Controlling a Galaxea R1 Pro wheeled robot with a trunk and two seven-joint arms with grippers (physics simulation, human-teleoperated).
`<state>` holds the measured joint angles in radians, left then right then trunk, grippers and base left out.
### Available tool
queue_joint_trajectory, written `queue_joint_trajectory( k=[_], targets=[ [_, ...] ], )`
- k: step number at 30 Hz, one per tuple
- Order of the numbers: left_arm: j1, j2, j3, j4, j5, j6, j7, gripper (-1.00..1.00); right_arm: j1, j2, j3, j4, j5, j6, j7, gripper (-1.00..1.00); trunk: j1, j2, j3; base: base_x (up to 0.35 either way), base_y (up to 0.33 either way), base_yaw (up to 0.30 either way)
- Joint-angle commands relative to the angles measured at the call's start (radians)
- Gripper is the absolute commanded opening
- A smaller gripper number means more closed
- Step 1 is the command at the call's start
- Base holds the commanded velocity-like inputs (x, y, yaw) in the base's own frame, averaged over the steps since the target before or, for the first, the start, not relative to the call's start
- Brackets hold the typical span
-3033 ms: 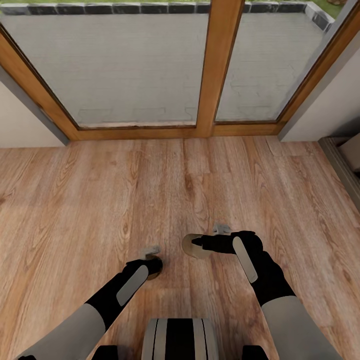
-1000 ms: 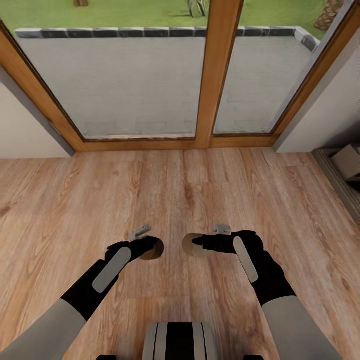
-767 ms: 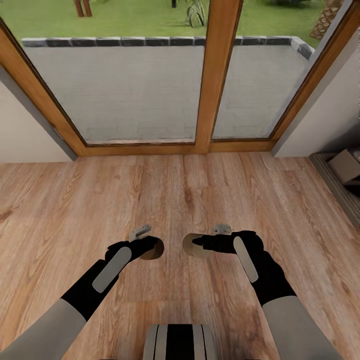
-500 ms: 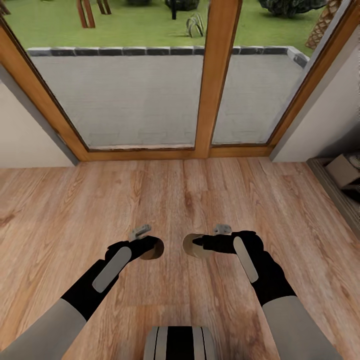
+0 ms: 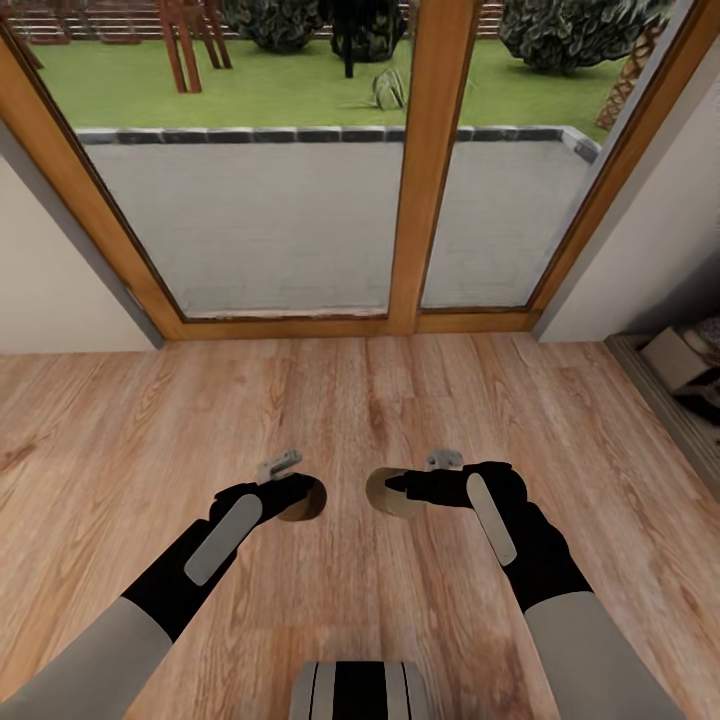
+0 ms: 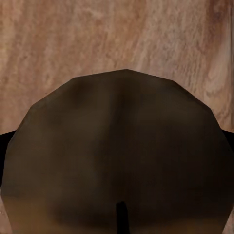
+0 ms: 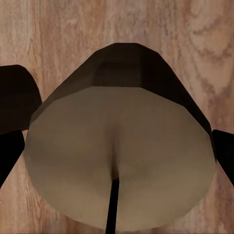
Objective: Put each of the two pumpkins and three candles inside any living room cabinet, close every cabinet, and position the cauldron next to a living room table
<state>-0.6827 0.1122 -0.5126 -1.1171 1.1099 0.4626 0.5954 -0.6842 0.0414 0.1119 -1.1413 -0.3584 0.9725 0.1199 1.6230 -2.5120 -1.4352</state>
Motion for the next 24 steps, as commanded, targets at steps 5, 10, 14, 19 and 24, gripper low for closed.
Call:
queue_joint_trajectory(
  k=[5, 10, 14, 19, 24],
  targets=[
    [0.0, 0.001, 0.0, 0.004, 0.001, 0.0, 0.0, -1.0, 0.0, 0.0, 0.0, 0.001, -0.001, 0.0, 0.0, -1.0, -0.002, 0.001, 0.019, 0.0, 0.0, 0.0],
    [0.0, 0.001, 0.0, 0.005, 0.001, 0.0, 0.0, -1.0, 0.0, -0.001, 0.0, 0.002, -0.001, 0.0, 0.0, -1.0, -0.004, 0.002, 0.039, 0.0, 0.0, 0.0],
    [0.0, 0.001, 0.0, 0.005, 0.001, -0.001, 0.0, -1.0, 0.0, -0.001, 0.0, 0.002, -0.001, 0.0, 0.0, -1.0, -0.006, 0.003, 0.054, 0.0, 0.0, 0.0],
    [0.0, 0.001, 0.0, 0.005, 0.001, -0.001, 0.0, -1.0, 0.0, 0.0, 0.0, 0.002, -0.001, 0.0, 0.0, -1.0, -0.008, 0.004, 0.074, 0.0, 0.0, 0.0],
    [0.0, 0.001, 0.0, 0.006, 0.001, -0.001, 0.0, -1.0, 0.0, -0.001, 0.0, 0.002, 0.001, 0.0, 0.001, -1.0, -0.011, 0.006, 0.093, 0.0, 0.0, 0.0]
  ],
)
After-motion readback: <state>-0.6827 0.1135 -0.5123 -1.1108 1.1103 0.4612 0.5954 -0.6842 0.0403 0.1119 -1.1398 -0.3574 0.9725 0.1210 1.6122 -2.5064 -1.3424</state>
